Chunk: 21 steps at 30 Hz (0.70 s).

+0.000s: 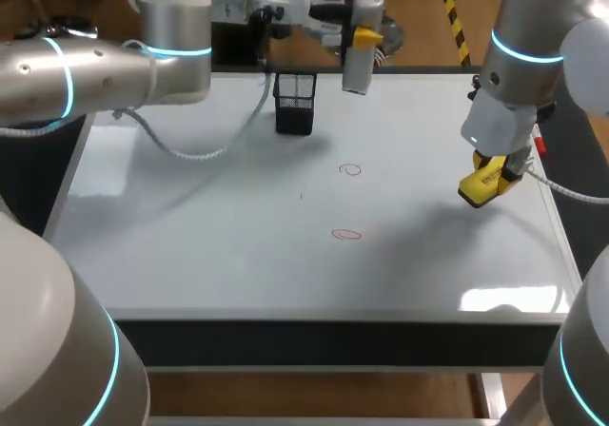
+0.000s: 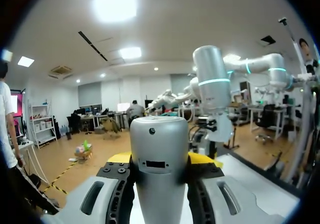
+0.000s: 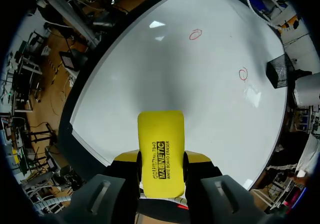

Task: Pick up the inspection probe, press it on each red-marked spot on the whiteboard one by one, put down the probe, pick up the eraser, and wipe off all the red marks.

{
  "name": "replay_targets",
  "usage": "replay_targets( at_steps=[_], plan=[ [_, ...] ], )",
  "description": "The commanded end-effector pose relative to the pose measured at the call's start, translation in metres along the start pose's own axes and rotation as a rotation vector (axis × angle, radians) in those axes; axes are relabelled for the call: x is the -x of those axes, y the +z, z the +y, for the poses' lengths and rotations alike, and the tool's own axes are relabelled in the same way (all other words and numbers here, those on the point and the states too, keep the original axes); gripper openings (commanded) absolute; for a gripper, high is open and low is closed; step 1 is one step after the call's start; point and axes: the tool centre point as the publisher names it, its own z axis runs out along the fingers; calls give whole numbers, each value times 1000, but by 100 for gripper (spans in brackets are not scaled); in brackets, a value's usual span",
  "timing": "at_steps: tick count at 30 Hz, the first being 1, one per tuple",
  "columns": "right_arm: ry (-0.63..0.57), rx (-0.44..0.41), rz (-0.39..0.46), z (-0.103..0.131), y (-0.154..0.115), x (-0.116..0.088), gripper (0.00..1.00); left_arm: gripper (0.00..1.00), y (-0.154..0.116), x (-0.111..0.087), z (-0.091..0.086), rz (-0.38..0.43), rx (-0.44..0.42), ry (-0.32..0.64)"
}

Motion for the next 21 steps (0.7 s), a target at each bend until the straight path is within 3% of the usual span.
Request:
replay_targets(
  at_steps=[1,13,21],
  plan=[
    [-1,-1,2,-1,0,0,0,0,3,22,1,76,-1,-10],
    [-1,-1,2,-1,0,0,0,0,4,59,8,96,-4,-45],
    [-1,-1,2,-1,0,0,0,0,3,71,15,95,2,-69]
  ],
)
